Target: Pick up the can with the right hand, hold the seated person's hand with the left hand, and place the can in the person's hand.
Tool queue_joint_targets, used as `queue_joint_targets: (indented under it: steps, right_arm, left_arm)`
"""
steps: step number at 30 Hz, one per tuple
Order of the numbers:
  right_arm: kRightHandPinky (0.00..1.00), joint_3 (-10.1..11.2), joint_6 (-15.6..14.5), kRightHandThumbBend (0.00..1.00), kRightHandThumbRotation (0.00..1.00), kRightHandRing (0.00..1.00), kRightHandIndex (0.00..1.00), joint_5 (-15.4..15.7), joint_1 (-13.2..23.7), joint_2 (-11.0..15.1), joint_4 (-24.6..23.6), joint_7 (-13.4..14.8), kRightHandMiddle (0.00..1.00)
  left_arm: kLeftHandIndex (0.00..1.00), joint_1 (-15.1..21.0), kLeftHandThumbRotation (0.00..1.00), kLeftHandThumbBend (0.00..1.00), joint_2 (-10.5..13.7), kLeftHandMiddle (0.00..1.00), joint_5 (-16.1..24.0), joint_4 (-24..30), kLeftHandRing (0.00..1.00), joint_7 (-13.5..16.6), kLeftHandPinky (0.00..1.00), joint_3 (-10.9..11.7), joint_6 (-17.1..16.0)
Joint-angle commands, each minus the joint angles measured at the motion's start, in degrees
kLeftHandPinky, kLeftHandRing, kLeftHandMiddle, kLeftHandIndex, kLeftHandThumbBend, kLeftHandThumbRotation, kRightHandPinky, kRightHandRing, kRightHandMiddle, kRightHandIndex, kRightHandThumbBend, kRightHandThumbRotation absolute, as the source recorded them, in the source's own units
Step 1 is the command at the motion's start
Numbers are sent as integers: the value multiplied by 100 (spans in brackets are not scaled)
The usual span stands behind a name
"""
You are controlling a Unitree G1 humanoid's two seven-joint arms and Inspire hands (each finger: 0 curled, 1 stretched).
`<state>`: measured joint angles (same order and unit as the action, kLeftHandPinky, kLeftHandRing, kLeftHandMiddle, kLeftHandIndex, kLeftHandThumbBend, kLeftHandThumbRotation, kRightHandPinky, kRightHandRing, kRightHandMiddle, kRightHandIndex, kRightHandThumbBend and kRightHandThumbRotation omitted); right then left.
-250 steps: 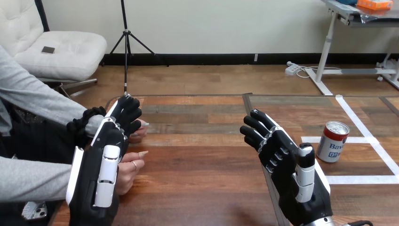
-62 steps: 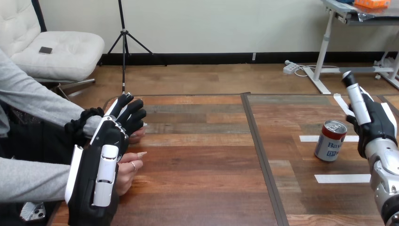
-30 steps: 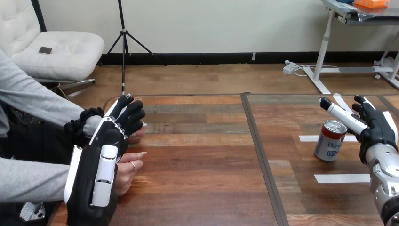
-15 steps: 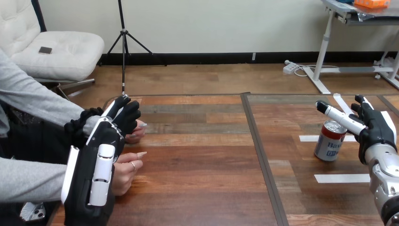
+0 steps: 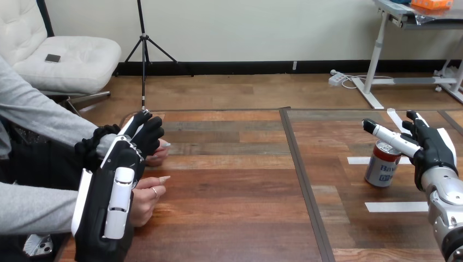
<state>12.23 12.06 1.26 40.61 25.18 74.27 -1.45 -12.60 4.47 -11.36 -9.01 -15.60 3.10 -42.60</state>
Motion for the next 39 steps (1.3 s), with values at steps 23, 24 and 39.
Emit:
queue_joint_targets:
  steps: [23, 24, 39]
  right_arm:
    - [76, -563, -67, 100, 14, 87, 92, 637, 225, 195, -57, -118, 89]
    - [75, -565, -77, 100, 13, 87, 92, 640, 225, 197, -54, -129, 89]
    - [62, -856, -181, 100, 14, 82, 91, 981, 226, 269, -52, -32, 85]
  left_arm:
    - [87, 254, 98, 45, -20, 85, 20, 121, 85, 17, 85, 25, -147]
    - [86, 261, 97, 45, -26, 85, 13, 107, 85, 10, 84, 21, -166]
    - [83, 280, 96, 47, -21, 84, -19, 8, 86, -63, 81, 7, -257]
